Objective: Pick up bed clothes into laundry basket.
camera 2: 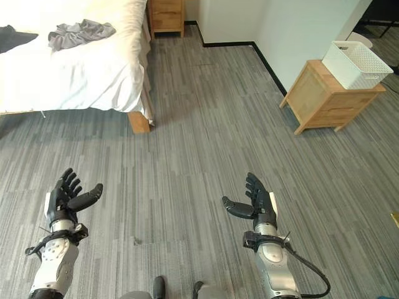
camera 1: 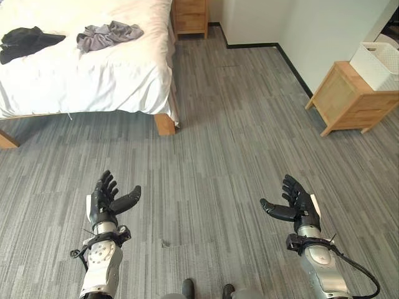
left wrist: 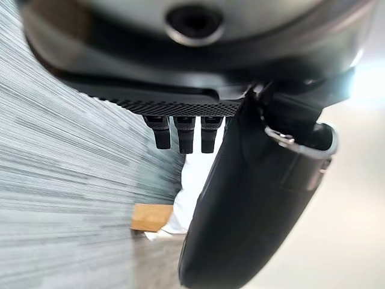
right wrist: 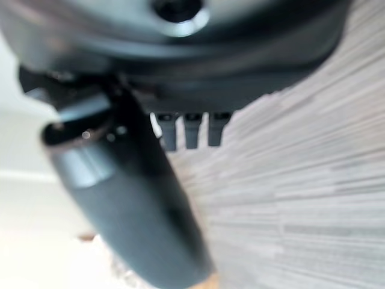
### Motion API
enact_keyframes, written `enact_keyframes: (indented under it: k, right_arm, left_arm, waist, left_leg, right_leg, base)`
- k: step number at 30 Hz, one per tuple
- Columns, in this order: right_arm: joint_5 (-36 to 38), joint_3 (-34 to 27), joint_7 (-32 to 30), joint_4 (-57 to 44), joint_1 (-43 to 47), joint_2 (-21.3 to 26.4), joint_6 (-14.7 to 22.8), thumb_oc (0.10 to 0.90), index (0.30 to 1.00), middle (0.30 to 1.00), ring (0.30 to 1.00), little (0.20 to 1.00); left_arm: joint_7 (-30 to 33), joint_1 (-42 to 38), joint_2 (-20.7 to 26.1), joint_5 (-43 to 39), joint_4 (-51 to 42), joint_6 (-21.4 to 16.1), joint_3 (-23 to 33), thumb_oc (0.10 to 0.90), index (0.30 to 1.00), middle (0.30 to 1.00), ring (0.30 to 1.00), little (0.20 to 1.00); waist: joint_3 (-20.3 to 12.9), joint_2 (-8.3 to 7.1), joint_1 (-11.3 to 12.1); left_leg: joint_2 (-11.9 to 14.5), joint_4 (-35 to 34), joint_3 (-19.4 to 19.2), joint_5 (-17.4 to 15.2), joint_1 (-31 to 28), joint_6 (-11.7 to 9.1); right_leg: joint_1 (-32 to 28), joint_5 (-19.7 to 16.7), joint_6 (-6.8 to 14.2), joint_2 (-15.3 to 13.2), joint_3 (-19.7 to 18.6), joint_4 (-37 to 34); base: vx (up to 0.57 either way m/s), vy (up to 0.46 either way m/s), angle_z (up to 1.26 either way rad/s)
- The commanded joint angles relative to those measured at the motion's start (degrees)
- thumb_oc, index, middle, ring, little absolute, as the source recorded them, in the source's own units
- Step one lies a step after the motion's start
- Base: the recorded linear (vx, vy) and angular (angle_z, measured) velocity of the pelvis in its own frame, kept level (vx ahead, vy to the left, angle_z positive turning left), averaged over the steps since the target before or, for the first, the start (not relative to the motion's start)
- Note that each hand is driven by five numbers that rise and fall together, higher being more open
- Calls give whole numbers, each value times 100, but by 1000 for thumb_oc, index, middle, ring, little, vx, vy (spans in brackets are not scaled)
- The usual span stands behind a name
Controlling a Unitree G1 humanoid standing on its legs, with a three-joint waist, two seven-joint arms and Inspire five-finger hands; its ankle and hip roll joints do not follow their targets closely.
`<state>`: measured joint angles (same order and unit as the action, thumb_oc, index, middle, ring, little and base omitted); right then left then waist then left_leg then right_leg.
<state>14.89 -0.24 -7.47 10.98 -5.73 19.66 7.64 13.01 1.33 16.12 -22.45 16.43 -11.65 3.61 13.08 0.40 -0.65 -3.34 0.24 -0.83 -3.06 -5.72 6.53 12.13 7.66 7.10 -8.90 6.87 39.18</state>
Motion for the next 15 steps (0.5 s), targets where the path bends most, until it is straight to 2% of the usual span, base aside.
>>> enact_keyframes:
  k: [1,2,4,5,6,7,8,9,11,12,13,14,15]
  right_arm:
    - [-230,-71,168,-480,368,-11,555,800,900,900,900,900]
    - [-265,-72,210,-525,306,10,547,800,900,900,900,900]
    - [-213,-141,216,-549,229,20,570,800,900,900,900,900]
    - [-211,-141,218,-545,225,23,574,800,900,900,900,900]
    - [-140,-181,221,-533,169,0,604,800,900,900,900,900]
    - [11,-220,267,-539,106,10,634,800,900,900,900,900]
    - [55,-221,291,-562,83,11,635,800,900,900,900,900]
    - [39,-223,316,-591,52,13,635,800,900,900,900,900]
    - [-55,-243,356,-612,31,88,585,800,900,900,900,900]
    - [-57,-256,388,-771,-16,116,582,800,900,900,900,900]
    - [-53,-207,409,-769,-18,143,639,800,900,900,900,900]
    - [17,-244,452,-776,-39,182,627,800,900,900,900,900]
    - [87,-251,439,-716,-10,190,644,800,900,900,900,900]
  left_arm:
    - [-262,-248,449,19,-858,-573,-32,800,900,900,900,900]
    - [-346,-195,384,-52,-919,-549,-99,800,900,900,900,900]
    - [-448,-163,334,-91,-953,-543,-149,800,900,900,900,900]
    - [-449,-159,332,-92,-953,-544,-151,800,900,900,900,900]
    - [-487,-136,298,-117,-950,-547,-171,800,900,900,900,900]
    - [-573,-138,303,-174,-904,-581,-181,800,900,900,900,900]
    - [-584,-129,292,-152,-913,-588,-178,800,900,900,900,900]
    - [-575,-90,276,-82,-931,-596,-129,800,900,900,900,900]
    - [-613,-22,286,-40,-1045,-646,-68,800,900,900,900,900]
    - [-652,26,282,-67,-1094,-637,-51,800,900,900,900,900]
    - [-593,57,246,-57,-1077,-714,-17,800,900,900,900,900]
    - [-684,127,231,-74,-1142,-698,6,800,900,900,900,900]
    - [-688,165,197,-93,-1130,-689,44,800,900,900,900,900]
  waist:
    - [-224,-98,-40]
    - [-213,-55,-129]
    - [-242,-70,-246]
    - [-240,-42,-271]
    - [-247,-49,-388]
    - [-231,-90,-557]
    - [-229,-91,-592]
    - [-250,-74,-654]
    - [-345,-102,-694]
    - [-392,-103,-700]
    - [-442,-90,-698]
    - [-489,-54,-721]
    - [-561,-54,-700]
  left_leg:
    - [244,603,267,-724,-191,-376]
    - [274,578,433,-779,-413,-446]
    - [268,526,658,-853,-620,-541]
    - [300,526,684,-870,-634,-546]
    - [320,533,871,-924,-802,-636]
    - [392,534,1155,-963,-1106,-800]
    - [464,550,1264,-979,-1218,-844]
    - [566,569,1365,-1007,-1385,-888]
    - [692,678,1491,-930,-1641,-1020]
    - [761,844,1519,-777,-1597,-1100]
    - [863,1078,1475,-361,-1549,-1246]
    - [948,1292,1466,218,-1448,-1447]
    - [1058,1819,1372,840,-1234,-1592]
  right_leg:
    - [65,-807,291,31,-526,-623]
    - [250,-526,232,178,-585,-854]
    - [451,-554,229,205,-641,-1582]
    - [409,-548,225,220,-601,-1612]
    - [535,-658,259,257,-694,-2291]
    - [706,-966,411,284,-927,-3248]
    - [717,-1104,452,264,-912,-3547]
    - [774,-1261,495,250,-736,-3879]
    - [818,-1398,545,169,-542,-3730]
    - [719,-1373,492,161,-497,-3623]
    - [662,-1431,354,211,-423,-3426]
    - [604,-1382,274,308,-469,-3282]
    - [451,-1257,173,377,-435,-3184]
  base:
    - [414,-3,59]
    - [396,-31,47]
    - [331,-71,64]
    - [338,-98,64]
    - [570,-161,87]
    - [704,-215,88]
    - [729,-237,132]
    - [534,-215,115]
    - [557,-269,95]
    - [491,-252,92]
    - [401,-231,98]
    - [465,-266,84]
    - [325,-187,60]
